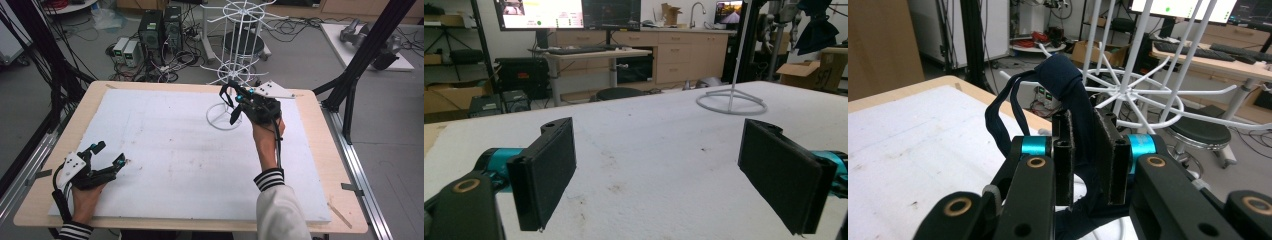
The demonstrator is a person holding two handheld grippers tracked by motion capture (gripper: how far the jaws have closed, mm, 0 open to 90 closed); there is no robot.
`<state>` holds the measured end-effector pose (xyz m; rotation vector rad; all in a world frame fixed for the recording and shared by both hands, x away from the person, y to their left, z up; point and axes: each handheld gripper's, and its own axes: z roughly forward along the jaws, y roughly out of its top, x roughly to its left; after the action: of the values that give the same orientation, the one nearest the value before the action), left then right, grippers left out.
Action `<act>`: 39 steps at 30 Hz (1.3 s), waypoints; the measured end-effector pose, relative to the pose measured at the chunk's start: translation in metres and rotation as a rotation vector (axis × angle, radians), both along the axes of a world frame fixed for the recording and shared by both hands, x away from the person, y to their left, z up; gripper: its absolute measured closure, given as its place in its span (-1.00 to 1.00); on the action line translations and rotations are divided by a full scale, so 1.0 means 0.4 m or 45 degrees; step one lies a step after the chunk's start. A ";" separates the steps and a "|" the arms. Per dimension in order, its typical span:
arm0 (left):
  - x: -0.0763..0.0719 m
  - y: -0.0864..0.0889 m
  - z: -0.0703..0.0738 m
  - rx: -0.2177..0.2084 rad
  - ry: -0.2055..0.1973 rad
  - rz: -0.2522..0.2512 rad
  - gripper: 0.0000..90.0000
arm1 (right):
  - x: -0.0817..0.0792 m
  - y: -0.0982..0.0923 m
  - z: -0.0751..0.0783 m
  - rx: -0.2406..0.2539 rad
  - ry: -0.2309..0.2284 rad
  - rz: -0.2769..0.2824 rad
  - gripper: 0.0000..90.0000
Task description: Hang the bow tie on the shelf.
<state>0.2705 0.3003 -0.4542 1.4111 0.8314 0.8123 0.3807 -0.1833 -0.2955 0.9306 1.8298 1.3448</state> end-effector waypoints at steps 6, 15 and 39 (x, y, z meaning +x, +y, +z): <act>0.000 0.000 0.000 0.001 -0.001 0.000 -0.65 | 0.010 0.005 0.004 -0.015 -0.002 -0.010 0.76; 0.000 0.000 0.000 0.002 -0.001 0.000 -0.65 | 0.012 0.000 0.004 -0.047 -0.009 -0.022 0.72; 0.000 0.000 0.000 0.002 -0.001 0.001 -0.65 | 0.004 -0.005 0.009 -0.115 -0.044 -0.058 0.51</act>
<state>0.2704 0.3002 -0.4542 1.4116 0.8312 0.8140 0.3824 -0.1853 -0.2919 0.8911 1.8168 1.2333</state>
